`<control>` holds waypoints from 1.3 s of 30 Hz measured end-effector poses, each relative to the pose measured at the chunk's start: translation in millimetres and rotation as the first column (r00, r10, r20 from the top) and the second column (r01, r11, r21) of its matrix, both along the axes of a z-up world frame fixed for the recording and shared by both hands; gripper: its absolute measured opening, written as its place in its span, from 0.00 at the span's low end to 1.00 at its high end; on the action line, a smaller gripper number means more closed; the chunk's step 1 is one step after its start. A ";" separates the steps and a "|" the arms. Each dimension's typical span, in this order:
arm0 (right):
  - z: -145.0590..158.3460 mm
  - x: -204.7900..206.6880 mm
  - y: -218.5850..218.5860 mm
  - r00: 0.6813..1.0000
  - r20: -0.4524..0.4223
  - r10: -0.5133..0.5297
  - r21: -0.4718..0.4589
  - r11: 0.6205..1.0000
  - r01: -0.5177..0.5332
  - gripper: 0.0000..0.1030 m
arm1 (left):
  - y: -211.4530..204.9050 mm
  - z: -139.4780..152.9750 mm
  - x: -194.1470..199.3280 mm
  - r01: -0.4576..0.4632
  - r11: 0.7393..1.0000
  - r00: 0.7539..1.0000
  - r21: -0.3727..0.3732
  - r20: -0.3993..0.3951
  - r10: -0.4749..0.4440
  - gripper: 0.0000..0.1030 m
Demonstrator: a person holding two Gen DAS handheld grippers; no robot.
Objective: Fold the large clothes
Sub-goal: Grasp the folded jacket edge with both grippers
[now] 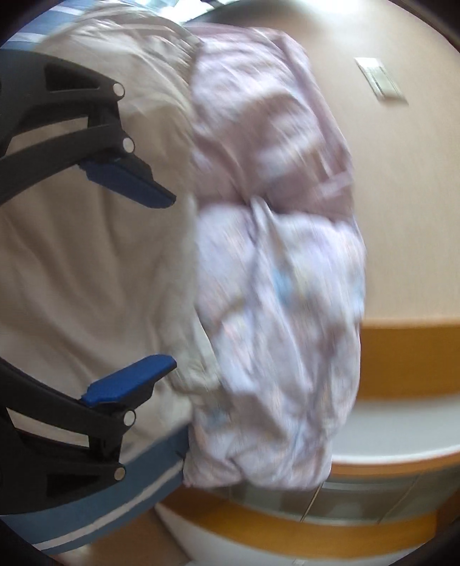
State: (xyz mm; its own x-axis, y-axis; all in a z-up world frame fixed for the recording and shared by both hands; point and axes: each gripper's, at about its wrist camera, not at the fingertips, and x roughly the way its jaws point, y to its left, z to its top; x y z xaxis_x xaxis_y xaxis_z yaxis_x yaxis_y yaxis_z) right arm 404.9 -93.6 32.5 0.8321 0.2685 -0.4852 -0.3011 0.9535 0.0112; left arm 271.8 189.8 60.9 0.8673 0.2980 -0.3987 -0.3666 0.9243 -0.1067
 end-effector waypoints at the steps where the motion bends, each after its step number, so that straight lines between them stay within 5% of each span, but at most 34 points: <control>1: -3.9 -5.3 9.1 1.000 -0.013 0.028 -0.003 1.000 -0.028 0.82 | -8.2 -4.1 -1.9 0.014 1.000 1.000 0.010 -0.012 -0.014 0.99; 7: -20.3 -19.6 56.5 0.995 -0.025 0.097 -0.043 0.994 -0.098 0.78 | -34.6 -34.3 5.2 -0.013 0.998 0.996 0.054 -0.085 0.017 0.99; 13: -47.8 8.1 86.8 0.996 -0.080 0.049 -0.152 0.986 -0.061 0.77 | -30.9 -59.3 32.5 -0.086 0.984 0.984 0.153 -0.143 0.108 0.99; 23: -86.6 54.5 90.5 0.977 -0.212 -0.014 -0.136 0.991 -0.015 0.85 | 9.8 -88.8 76.4 -0.144 0.988 0.955 0.050 -0.256 0.152 0.99; 33: -96.5 62.9 85.6 0.967 -0.256 -0.009 -0.102 0.995 -0.017 0.87 | 5.0 -104.0 98.0 -0.159 0.981 0.934 0.108 -0.306 0.185 0.99; 39: -44.8 17.2 20.8 0.997 -0.075 0.032 -0.003 0.999 -0.032 0.83 | 7.3 -74.4 54.9 -0.147 0.985 0.965 0.086 -0.206 0.162 0.99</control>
